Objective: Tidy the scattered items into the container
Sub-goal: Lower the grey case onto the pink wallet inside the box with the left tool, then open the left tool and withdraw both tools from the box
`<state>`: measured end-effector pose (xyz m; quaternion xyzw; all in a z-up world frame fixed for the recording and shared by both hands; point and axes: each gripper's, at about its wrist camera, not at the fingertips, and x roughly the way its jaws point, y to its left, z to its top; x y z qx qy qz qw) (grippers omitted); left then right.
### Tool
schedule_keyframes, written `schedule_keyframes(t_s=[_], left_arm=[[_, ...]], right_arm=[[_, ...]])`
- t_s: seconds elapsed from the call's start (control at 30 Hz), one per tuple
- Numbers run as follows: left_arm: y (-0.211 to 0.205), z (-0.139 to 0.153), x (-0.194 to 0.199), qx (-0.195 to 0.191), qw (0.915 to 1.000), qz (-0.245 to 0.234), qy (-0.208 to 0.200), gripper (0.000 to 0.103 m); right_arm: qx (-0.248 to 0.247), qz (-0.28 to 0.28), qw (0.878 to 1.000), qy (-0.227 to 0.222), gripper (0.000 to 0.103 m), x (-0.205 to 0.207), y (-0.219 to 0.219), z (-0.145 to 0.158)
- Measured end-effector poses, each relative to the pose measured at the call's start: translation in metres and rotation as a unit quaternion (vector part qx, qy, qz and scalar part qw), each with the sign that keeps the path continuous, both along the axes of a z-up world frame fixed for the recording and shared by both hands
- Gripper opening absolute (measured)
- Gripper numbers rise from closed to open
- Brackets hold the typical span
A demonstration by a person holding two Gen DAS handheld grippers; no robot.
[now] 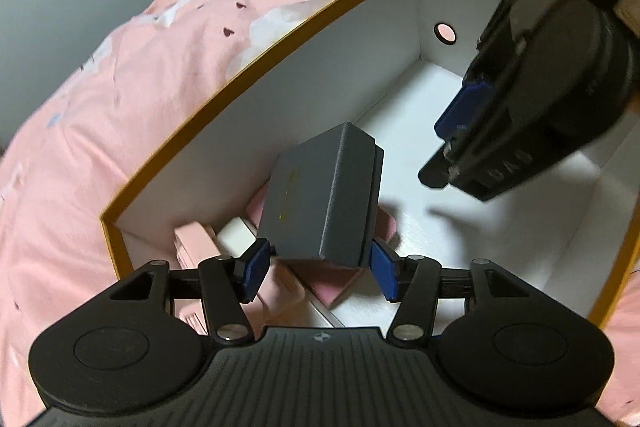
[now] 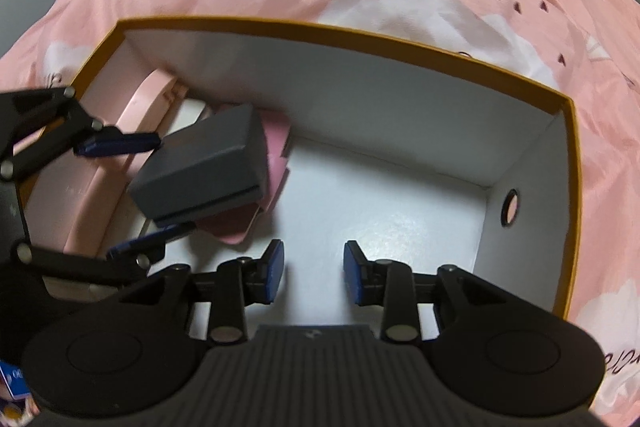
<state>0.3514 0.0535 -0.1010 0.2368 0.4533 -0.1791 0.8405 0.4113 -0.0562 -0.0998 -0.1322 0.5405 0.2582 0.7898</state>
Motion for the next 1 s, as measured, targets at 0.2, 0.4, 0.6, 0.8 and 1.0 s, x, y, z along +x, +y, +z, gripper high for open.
schedule_keyframes(t_s=[0.2, 0.4, 0.6, 0.8, 1.0], left_arm=[[0.013, 0.001, -0.001, -0.043, 0.9982, 0.027, 0.031, 0.064], [0.019, 0.003, 0.002, -0.051, 0.9967, 0.059, 0.023, 0.046], [0.025, 0.006, 0.007, -0.063, 0.9945, 0.083, 0.007, 0.039], [0.028, 0.01, 0.006, -0.065, 0.9921, 0.106, -0.015, 0.038], [0.031, 0.015, -0.001, -0.081, 0.9894, 0.117, -0.026, 0.038]], right_arm=[[0.002, 0.034, 0.999, -0.003, 0.039, -0.004, 0.007, 0.002], [0.025, 0.025, 0.999, 0.01, 0.039, 0.001, 0.012, 0.0], [0.05, 0.015, 0.999, 0.001, 0.039, 0.006, 0.018, 0.0], [0.08, 0.016, 0.997, 0.001, 0.029, 0.008, 0.026, -0.002], [0.082, 0.005, 0.997, 0.009, 0.027, 0.005, 0.026, -0.005]])
